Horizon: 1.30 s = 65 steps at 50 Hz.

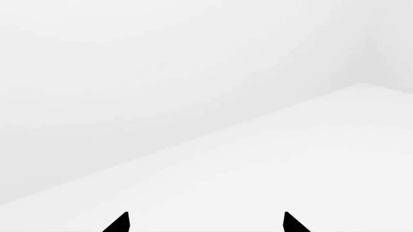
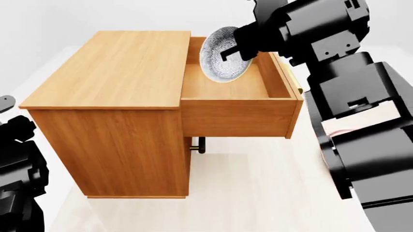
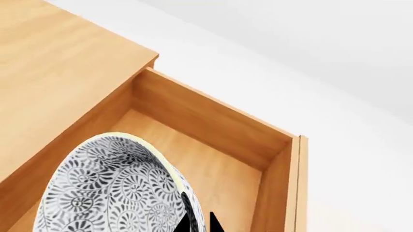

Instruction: Open the top drawer of the cabinet and put the bowl in it.

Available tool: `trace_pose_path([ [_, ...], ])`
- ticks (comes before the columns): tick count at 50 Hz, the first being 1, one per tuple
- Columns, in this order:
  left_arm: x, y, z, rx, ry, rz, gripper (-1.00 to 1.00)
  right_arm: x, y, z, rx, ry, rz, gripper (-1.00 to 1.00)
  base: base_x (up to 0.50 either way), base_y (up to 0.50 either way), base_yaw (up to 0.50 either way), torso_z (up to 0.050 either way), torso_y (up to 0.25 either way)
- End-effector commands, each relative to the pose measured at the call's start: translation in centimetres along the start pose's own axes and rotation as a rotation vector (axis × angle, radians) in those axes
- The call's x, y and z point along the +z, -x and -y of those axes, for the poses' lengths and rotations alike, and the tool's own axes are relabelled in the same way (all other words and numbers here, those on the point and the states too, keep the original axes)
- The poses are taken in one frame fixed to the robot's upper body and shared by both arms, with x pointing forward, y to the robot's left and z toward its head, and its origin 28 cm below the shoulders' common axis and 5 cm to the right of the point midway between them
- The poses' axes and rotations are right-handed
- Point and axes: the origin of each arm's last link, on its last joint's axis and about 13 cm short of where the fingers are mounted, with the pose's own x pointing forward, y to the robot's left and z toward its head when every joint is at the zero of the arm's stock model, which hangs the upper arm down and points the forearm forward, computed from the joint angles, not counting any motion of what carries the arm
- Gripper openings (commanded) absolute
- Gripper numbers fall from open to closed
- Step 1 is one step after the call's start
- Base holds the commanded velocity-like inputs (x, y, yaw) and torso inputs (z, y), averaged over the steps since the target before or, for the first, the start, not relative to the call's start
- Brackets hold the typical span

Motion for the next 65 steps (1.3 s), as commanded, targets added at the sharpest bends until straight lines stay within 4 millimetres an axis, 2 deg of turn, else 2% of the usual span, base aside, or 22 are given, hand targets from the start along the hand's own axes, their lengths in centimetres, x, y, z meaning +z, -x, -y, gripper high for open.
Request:
trace_pose_path([
  [1, -0.1, 0.1, 0.0, -0.001, -0.001, -0.002, 1.00, -0.4, -0.7, -0.6, 0.027, -0.011, -0.043, -1.00, 0.00, 0.00, 0.00, 0.000, 0.000],
  [32, -0.4, 0.0, -0.1, -0.003, 0.002, -0.007, 1.00, -2.8, -2.9, -1.3, 0.082, -0.072, -0.063, -1.00, 0.00, 0.00, 0.00, 0.000, 0.000],
  [56, -0.7, 0.0, -0.2, -0.004, 0.007, -0.015, 1.00, -3.9, -3.5, -1.3, 0.097, -0.135, -0.058, -1.00, 0.00, 0.00, 0.00, 0.000, 0.000],
  [57, -0.6, 0.0, -0.2, -0.003, 0.007, -0.015, 1.00, -3.9, -3.5, -1.3, 0.100, -0.138, -0.058, 1.00, 0.00, 0.00, 0.00, 0.000, 0.000],
  [65, -0.6, 0.0, -0.3, -0.001, 0.010, -0.015, 1.00, -4.0, -3.5, -1.2, 0.110, -0.159, -0.057, 1.00, 0.00, 0.00, 0.00, 0.000, 0.000],
])
